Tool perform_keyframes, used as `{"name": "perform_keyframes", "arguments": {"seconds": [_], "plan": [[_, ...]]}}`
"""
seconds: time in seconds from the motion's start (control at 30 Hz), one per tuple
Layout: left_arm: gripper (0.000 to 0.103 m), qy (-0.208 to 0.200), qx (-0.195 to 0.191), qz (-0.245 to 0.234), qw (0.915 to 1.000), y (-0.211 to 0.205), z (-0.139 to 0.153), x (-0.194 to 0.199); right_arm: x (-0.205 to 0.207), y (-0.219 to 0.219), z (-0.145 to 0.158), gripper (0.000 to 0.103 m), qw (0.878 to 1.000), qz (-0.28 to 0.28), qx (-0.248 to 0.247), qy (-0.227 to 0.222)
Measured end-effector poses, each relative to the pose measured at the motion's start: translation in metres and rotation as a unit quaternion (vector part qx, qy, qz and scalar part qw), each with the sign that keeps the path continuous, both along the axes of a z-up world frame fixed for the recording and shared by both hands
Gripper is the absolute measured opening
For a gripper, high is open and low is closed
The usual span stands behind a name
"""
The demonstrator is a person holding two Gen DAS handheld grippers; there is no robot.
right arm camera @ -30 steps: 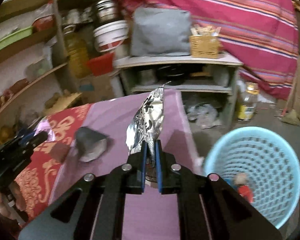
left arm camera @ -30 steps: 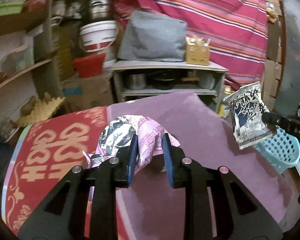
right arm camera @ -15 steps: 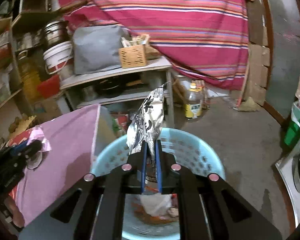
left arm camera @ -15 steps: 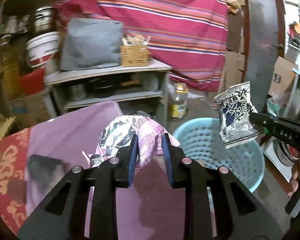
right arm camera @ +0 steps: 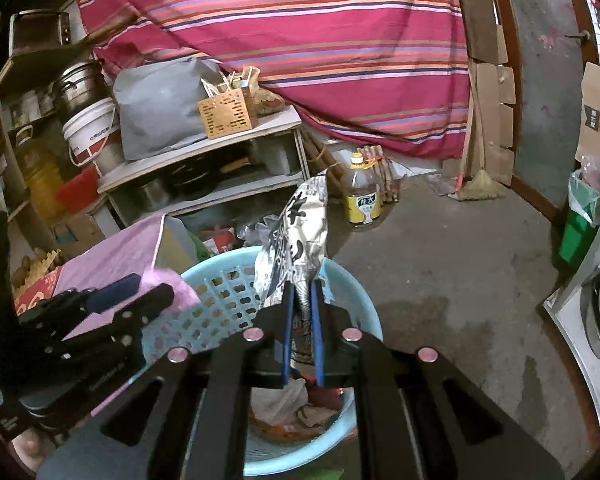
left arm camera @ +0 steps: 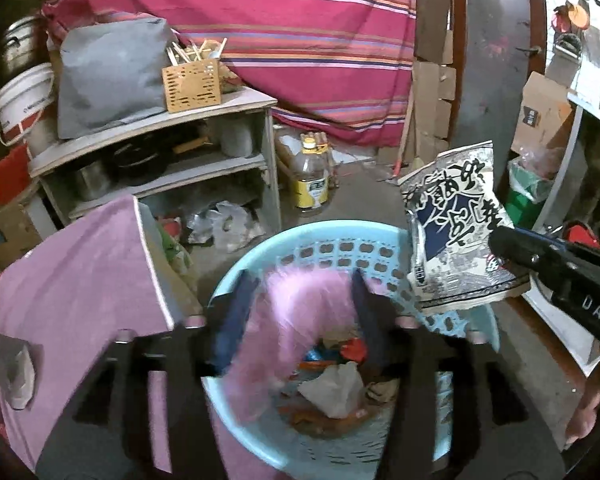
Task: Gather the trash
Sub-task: 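Carry both items over the basket and open both tools, then grasp the maroon scouring pad with the left tool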
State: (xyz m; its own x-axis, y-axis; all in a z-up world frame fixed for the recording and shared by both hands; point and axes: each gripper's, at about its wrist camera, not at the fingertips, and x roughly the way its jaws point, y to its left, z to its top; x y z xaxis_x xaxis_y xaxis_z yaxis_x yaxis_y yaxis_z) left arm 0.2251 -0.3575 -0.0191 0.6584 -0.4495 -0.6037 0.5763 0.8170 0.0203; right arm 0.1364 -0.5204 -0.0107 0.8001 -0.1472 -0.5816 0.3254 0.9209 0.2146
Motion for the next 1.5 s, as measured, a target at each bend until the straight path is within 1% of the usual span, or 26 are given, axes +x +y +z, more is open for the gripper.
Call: {"name": "perform_keyframes", "arguments": {"seconds": [0.07, 0.13, 0.2, 0.27, 0.33, 0.37, 0.43, 0.47, 0.5, 0.53, 0.57, 0.63, 0.7, 0.73, 0.83, 0.9, 0.97, 1.07, 1.13, 1.23, 1.3, 1.4, 1.43, 1.5], "plan": [[0.072, -0.012, 0.008, 0.013, 0.9998, 0.006, 0.001, -0.001, 0.002, 0.002, -0.001, 0.009, 1.0, 0.002, -0.002, 0.003], [0.073, -0.015, 0.014, 0.024, 0.9995, 0.015, 0.003, -0.003, 0.004, 0.008, -0.002, 0.009, 1.0, 0.005, -0.005, 0.005], [0.081, -0.011, 0.014, 0.033, 0.9993, 0.025, 0.005, -0.003, 0.008, 0.014, -0.001, 0.009, 1.0, 0.01, -0.007, 0.008], [0.086, -0.018, 0.015, 0.049, 0.9985, 0.042, 0.009, -0.006, 0.012, 0.017, -0.003, 0.009, 1.0, 0.016, -0.01, 0.013], [0.089, -0.031, 0.018, 0.063, 0.9973, 0.062, 0.012, -0.01, 0.019, 0.025, -0.007, 0.009, 0.999, 0.022, -0.014, 0.026], [0.091, -0.033, 0.018, 0.07, 0.9968, 0.071, 0.014, -0.01, 0.023, 0.029, -0.009, 0.012, 0.999, 0.023, -0.016, 0.033], [0.092, -0.032, 0.021, 0.084, 0.9957, 0.093, 0.016, -0.009, 0.03, 0.036, -0.015, 0.013, 0.998, 0.021, -0.022, 0.047], [0.092, -0.031, 0.023, 0.093, 0.995, 0.104, 0.017, -0.008, 0.035, 0.04, -0.018, 0.021, 0.998, 0.024, -0.023, 0.056], [0.093, -0.031, 0.025, 0.101, 0.9941, 0.116, 0.018, -0.007, 0.037, 0.043, -0.02, 0.046, 0.998, 0.025, -0.023, 0.061], [0.093, -0.031, 0.027, 0.111, 0.9929, 0.13, 0.019, -0.005, 0.041, 0.048, -0.021, 0.061, 0.997, 0.024, -0.027, 0.065], [0.094, -0.031, 0.029, 0.121, 0.9917, 0.144, 0.019, -0.003, 0.042, 0.053, -0.021, 0.074, 0.997, 0.022, -0.035, 0.065], [0.095, -0.031, 0.032, 0.148, 0.988, 0.179, 0.019, 0.001, 0.045, 0.066, -0.018, 0.074, 0.996, 0.02, -0.055, 0.07], [0.097, -0.028, 0.032, 0.168, 0.9848, 0.205, 0.018, 0.006, 0.048, 0.076, -0.016, 0.081, 0.995, 0.019, -0.064, 0.067], [0.097, -0.025, 0.035, 0.187, 0.9815, 0.227, 0.017, 0.011, 0.05, 0.082, -0.015, 0.082, 0.995, 0.02, -0.067, 0.065], [0.098, -0.018, 0.042, 0.225, 0.9732, 0.27, 0.01, 0.023, 0.058, 0.1, -0.013, 0.088, 0.995, 0.024, -0.072, 0.06], [0.098, 0.004, 0.042, 0.243, 0.9691, 0.302, 0.001, 0.034, 0.063, 0.112, -0.012, 0.088, 0.995, 0.027, -0.076, 0.059], [0.098, 0.015, 0.039, 0.257, 0.9655, 0.325, -0.005, 0.04, 0.07, 0.127, -0.011, 0.089, 0.995, 0.029, -0.079, 0.057], [0.098, 0.034, 0.028, 0.283, 0.9581, 0.36, -0.018, 0.049, 0.077, 0.145, -0.01, 0.095, 0.995, 0.03, -0.077, 0.051], [0.098, 0.057, 0.025, 0.285, 0.9565, 0.376, -0.029, 0.057, 0.083, 0.159, -0.011, 0.096, 0.996, 0.031, -0.074, 0.049], [0.098, 0.071, 0.035, 0.288, 0.9544, 0.39, -0.041, 0.065, 0.091, 0.184, -0.013, 0.097, 0.995, 0.041, -0.072, 0.05], [0.098, 0.087, 0.037, 0.283, 0.9545, 0.394, -0.049, 0.07, 0.097, 0.2, -0.014, 0.098, 0.995, 0.049, -0.073, 0.05], [0.098, 0.104, 0.049, 0.287, 0.9509, 0.398, -0.062, 0.076, 0.103, 0.22, -0.016, 0.098, 0.994, 0.065, -0.078, 0.05], [0.097, 0.112, 0.048, 0.287, 0.9502, 0.4, -0.065, 0.078, 0.106, 0.23, -0.017, 0.098, 0.993, 0.072, -0.08, 0.051], [0.096, 0.127, 0.033, 0.281, 0.9506, 0.403, -0.067, 0.08, 0.11, 0.241, -0.018, 0.098, 0.992, 0.078, -0.082, 0.054]]}}
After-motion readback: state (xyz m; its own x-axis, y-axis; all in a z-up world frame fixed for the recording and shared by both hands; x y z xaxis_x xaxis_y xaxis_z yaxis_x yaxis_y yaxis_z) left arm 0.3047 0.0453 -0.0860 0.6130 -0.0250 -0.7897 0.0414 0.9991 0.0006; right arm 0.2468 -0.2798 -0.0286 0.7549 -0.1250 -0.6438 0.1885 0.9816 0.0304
